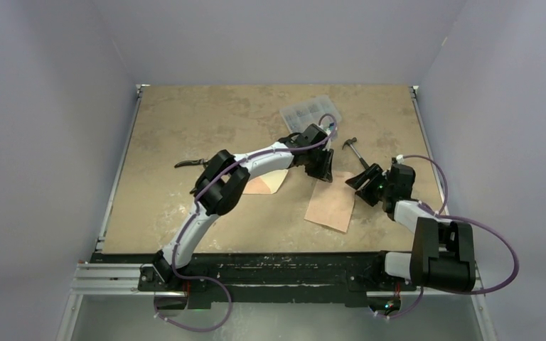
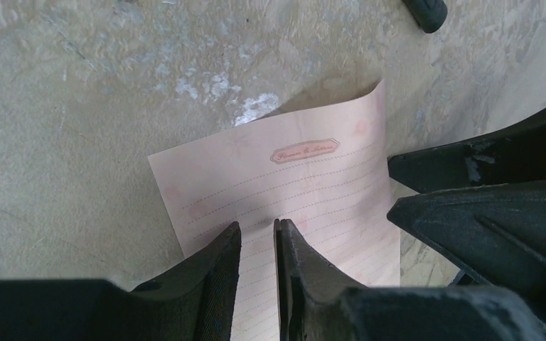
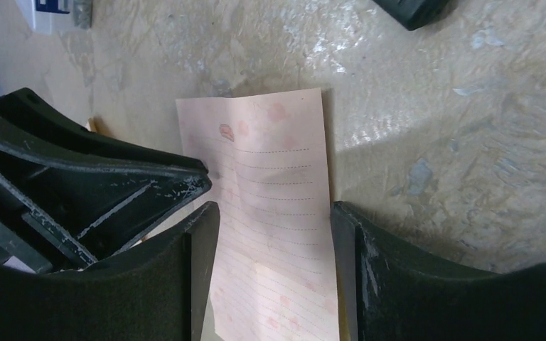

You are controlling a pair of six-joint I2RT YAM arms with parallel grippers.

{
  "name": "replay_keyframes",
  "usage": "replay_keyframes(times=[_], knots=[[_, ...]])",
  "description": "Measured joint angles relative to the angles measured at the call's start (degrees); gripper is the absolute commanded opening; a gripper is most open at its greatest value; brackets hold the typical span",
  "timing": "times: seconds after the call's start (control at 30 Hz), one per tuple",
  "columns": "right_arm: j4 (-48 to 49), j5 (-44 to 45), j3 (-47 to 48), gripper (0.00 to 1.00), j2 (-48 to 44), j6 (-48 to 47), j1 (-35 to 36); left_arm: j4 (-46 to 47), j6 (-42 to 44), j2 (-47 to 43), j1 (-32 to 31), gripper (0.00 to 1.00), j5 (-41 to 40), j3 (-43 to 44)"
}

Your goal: Place the letter into the envelope and seal it

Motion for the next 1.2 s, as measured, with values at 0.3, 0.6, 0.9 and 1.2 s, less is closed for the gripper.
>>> replay_keyframes(times=[0.3, 0.6, 0.9, 1.2], knots=[[6.64, -6.05, -1.57, 0.60, 3.32, -0.46, -0.04, 2.36, -0.28, -1.42, 3.74, 0.24, -0.70, -3.08], [11.21, -12.68, -1.51, 0.63, 6.97, -2.12, -0.04, 8.13, -0.20, -5.57, 9.92, 0.48, 4.42, -10.71], [1.09, -13.29, 1.11, 0.66, 4.59, -4.17, 0.02, 8.44, 0.72, -11.04, 9.64, 0.39, 7.26, -14.56], [-6.05, -16.79, 1.40, 0.65, 3.91, -5.11, 1.40, 18.64, -0.52, -16.65, 9.60, 0.22, 16.09, -24.24]])
